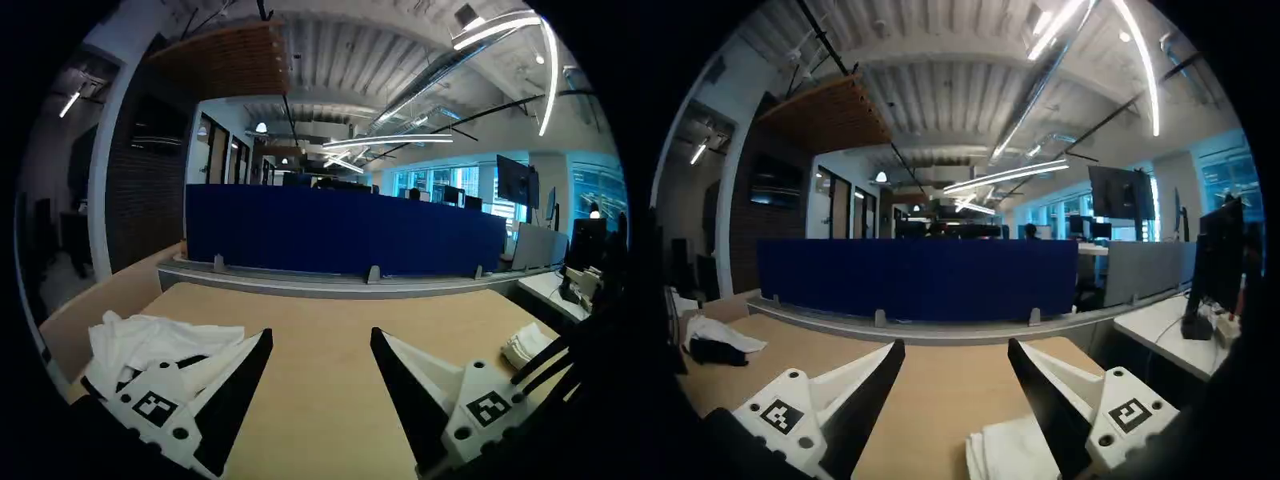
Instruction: Fold towel
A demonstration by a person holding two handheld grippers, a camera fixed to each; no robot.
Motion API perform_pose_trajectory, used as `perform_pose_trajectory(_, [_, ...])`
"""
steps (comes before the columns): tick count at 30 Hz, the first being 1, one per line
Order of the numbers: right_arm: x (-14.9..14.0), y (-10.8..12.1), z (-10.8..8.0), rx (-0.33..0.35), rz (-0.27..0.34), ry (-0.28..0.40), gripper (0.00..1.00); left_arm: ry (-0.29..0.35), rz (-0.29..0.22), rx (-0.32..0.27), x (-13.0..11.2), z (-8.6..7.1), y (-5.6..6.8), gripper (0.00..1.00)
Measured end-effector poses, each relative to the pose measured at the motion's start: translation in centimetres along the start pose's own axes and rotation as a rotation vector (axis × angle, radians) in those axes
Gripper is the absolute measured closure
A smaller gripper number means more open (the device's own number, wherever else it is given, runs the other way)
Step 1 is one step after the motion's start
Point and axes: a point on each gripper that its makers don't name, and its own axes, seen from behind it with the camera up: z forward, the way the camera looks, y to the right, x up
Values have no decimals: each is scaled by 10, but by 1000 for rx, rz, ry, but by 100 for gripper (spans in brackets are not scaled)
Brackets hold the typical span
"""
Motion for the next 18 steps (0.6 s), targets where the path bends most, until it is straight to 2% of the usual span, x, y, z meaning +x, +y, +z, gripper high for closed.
perform_pose_trajectory(5, [0,-33,4,19,-1,7,0,38,16,3,9,0,-10,10])
perform_pose_trajectory(8, [-3,-44,4,28,-20,0,0,58,37,2,12,-1,-11,10])
perform_pose_trajectory(12, [-4,-47,4,27,-28,-7,0,68,47,7,13,0,-17,10])
perform_pose_trajectory(18, [-7,-46,4,2,-13,8,0,88,39,55,10,3,-35,10])
